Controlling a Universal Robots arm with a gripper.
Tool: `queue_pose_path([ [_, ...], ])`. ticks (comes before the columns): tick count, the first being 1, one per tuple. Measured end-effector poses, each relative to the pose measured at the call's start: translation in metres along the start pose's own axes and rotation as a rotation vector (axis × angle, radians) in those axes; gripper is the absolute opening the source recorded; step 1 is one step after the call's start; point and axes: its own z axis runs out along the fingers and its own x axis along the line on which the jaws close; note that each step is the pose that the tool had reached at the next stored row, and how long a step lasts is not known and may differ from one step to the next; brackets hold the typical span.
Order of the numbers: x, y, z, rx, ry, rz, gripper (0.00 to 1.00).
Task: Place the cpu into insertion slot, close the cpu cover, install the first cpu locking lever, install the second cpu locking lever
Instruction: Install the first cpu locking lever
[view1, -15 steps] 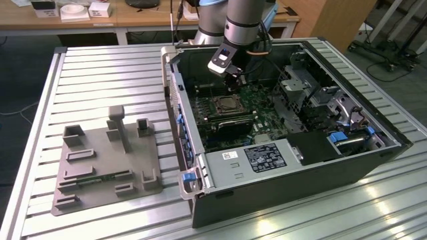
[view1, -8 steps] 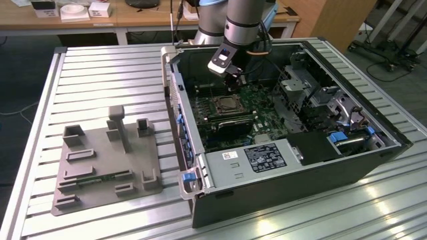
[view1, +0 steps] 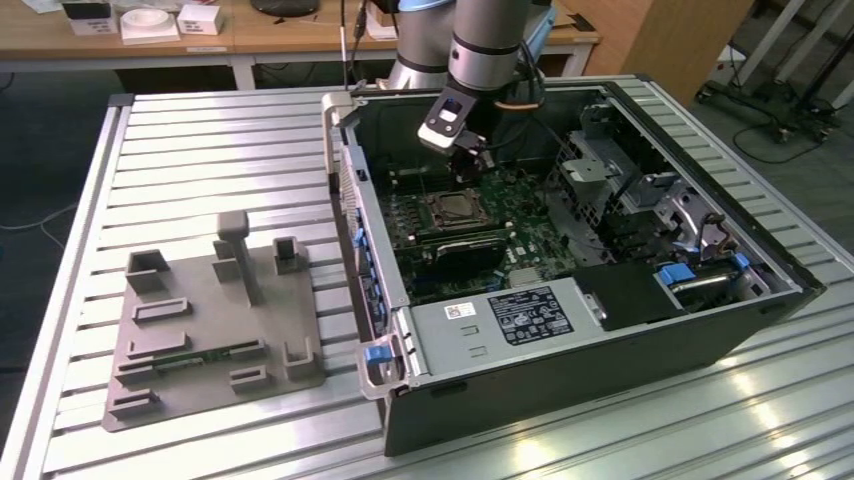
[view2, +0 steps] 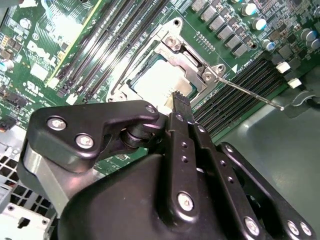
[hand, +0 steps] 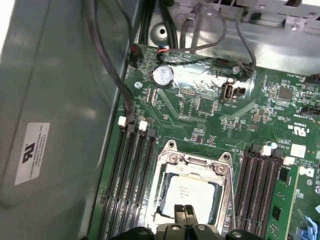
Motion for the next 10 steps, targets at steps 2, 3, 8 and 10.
queue_pose_path([
  [2,0.0000,0.0000,0.0000,0.0002,0.0004,-0.014,0.10],
  [3,0.0000,0.0000,0.0000,0.0002,0.0007,-0.020,0.10],
  [8,0.0000,0.0000,0.0000,0.0004,0.0016,-0.048,0.10],
  [10,0.0000,0.0000,0.0000,0.0005,0.0019,-0.057,0.10],
])
